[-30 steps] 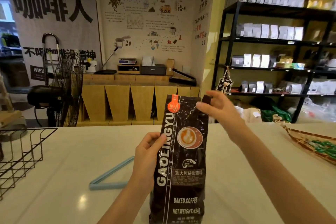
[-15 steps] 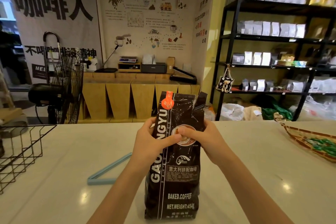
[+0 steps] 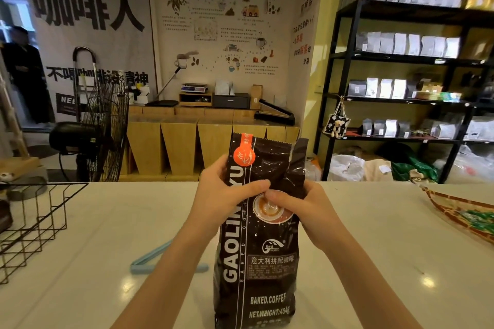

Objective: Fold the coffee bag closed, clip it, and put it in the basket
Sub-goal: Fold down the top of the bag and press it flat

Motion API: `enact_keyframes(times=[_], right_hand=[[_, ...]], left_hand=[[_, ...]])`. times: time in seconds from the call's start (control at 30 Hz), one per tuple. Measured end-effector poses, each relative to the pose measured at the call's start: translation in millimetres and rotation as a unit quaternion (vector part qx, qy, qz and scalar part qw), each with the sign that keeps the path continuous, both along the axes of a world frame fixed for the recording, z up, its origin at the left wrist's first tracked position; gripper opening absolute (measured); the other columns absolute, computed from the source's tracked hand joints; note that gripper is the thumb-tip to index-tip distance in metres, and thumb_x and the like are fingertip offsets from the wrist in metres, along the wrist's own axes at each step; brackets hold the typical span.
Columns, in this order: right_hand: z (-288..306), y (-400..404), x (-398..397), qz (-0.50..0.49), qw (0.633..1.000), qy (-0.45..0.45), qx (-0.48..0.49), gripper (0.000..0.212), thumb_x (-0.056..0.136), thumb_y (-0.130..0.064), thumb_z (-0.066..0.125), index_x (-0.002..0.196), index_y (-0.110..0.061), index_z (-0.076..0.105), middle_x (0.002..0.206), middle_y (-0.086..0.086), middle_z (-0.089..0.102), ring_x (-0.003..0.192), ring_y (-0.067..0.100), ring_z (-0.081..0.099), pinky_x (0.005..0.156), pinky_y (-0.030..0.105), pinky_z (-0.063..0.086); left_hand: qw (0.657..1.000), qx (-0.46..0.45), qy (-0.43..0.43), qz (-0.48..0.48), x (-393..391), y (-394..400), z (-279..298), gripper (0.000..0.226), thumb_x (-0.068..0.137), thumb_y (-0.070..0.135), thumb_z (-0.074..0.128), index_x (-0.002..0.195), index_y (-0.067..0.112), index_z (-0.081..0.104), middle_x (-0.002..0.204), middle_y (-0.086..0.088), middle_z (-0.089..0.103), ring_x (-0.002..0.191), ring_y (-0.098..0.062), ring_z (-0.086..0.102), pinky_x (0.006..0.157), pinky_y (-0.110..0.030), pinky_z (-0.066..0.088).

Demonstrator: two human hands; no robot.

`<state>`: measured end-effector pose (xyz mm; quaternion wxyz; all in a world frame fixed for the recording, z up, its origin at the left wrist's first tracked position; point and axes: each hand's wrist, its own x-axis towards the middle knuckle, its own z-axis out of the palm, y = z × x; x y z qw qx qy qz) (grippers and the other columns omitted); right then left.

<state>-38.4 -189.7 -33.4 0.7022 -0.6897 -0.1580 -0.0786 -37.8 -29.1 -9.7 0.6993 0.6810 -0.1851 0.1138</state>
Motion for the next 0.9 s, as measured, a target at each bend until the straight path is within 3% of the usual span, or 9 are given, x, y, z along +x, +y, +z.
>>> enact_keyframes(times=[0.17,0.4,0.53,0.63,0.8,0.9], right_hand=[[0,2,0,-0.005,1.000,-0.006,0.015,0.031,0.057,-0.024,0.075,0.087,-0.018,0.070,0.080,0.002,0.077,0.080,0.021,0.072,0.067,0.024,0.056],[-2,7,2,-0.015,1.000,-0.007,0.020,0.030,0.058,-0.025,0.074,0.087,-0.016,0.068,0.076,-0.001,0.076,0.074,0.017,0.072,0.062,0.022,0.055],[-3,5,2,-0.012,1.000,-0.003,0.021,0.021,0.065,-0.017,0.073,0.085,-0.015,0.068,0.072,-0.002,0.076,0.071,0.015,0.072,0.060,0.019,0.054],[-3,6,2,-0.013,1.000,-0.002,0.021,0.026,0.060,-0.023,0.075,0.085,-0.017,0.068,0.074,-0.001,0.076,0.073,0.016,0.072,0.062,0.021,0.055],[-5,10,5,-0.008,0.999,0.000,0.038,0.031,0.056,-0.026,0.075,0.085,-0.016,0.068,0.075,-0.001,0.076,0.074,0.016,0.072,0.062,0.021,0.054],[-7,10,5,-0.008,0.999,0.002,0.047,0.032,0.057,-0.026,0.075,0.086,-0.015,0.069,0.076,0.000,0.076,0.073,0.016,0.072,0.062,0.022,0.055]], left_hand=[[0.999,-0.038,-0.028,0.027,8,-5,10,0.032,0.060,0.005,0.078,0.085,0.020,0.065,0.083,0.001,0.073,0.077,-0.013,0.071,0.065,-0.024,0.057],[0.973,0.000,-0.135,0.189,7,-17,-2,0.024,0.063,0.017,0.079,0.078,0.027,0.062,0.079,0.006,0.070,0.074,-0.008,0.067,0.069,-0.026,0.055],[0.983,0.024,-0.117,0.139,11,-9,6,0.016,0.069,0.021,0.074,0.077,0.014,0.062,0.077,-0.006,0.070,0.075,-0.017,0.067,0.070,-0.031,0.057],[0.987,0.030,-0.116,0.109,16,-2,14,0.018,0.073,0.022,0.069,0.075,0.005,0.062,0.076,-0.017,0.069,0.074,-0.025,0.068,0.067,-0.035,0.058],[0.991,-0.056,-0.060,0.109,18,-4,8,0.006,0.074,0.022,0.067,0.068,0.021,0.068,0.064,0.003,0.072,0.069,-0.016,0.070,0.064,-0.031,0.057],[0.991,-0.112,0.002,0.070,19,-4,7,0.010,0.073,0.027,0.066,0.068,0.019,0.068,0.070,-0.002,0.073,0.073,-0.024,0.070,0.068,-0.038,0.057]])
